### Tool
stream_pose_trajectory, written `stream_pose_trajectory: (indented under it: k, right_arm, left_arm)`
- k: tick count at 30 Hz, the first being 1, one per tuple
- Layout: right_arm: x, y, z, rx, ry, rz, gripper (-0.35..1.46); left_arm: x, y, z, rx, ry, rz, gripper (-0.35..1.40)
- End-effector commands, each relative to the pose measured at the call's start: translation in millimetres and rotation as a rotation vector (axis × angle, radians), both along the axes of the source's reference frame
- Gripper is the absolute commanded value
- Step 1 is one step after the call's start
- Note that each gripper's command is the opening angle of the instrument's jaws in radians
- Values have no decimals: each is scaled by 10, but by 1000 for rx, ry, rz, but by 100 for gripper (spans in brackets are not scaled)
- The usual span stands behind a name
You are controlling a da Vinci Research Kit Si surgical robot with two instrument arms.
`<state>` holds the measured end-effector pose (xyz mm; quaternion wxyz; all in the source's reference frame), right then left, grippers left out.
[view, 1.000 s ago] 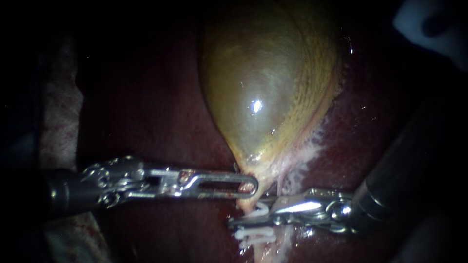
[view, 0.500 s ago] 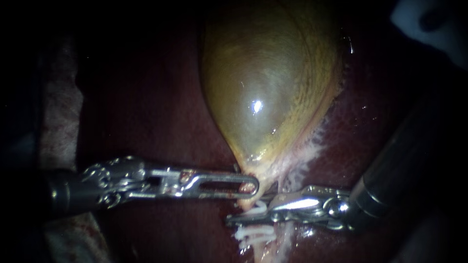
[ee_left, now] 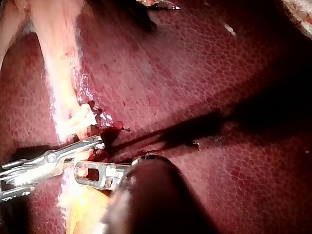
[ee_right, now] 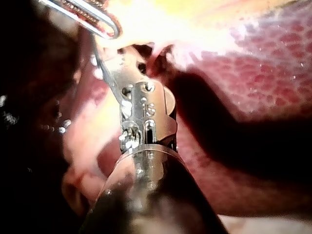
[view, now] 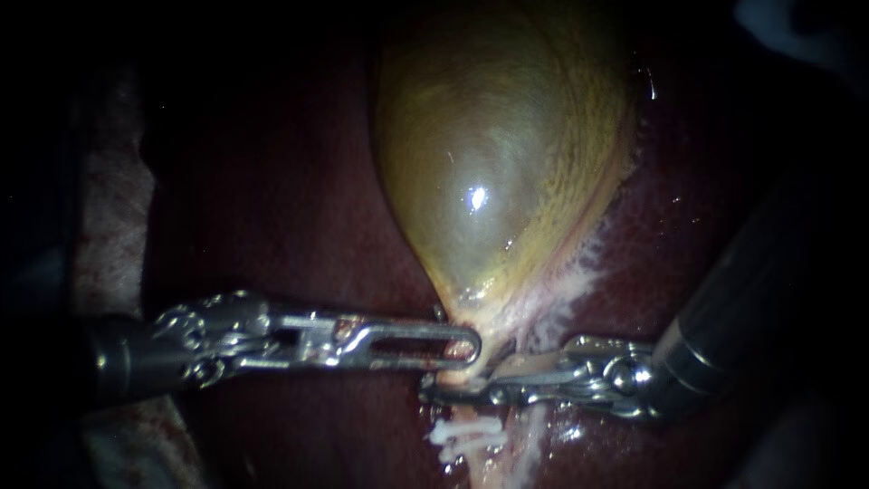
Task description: Clipping third clip left tube
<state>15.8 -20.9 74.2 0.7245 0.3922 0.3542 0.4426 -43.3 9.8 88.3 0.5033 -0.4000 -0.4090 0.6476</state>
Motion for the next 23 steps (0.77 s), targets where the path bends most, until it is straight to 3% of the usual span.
stream_pose_trajectory:
  k: [1, 23]
  right_arm:
    - [0, 0, 0, -1, 1, 0, -35]
    - [-1, 1, 1, -1, 1, -1, -35]
  left_arm:
    - [0, 0, 0, 0, 0, 0, -35]
    - [0, 1, 1, 0, 0, 0, -35]
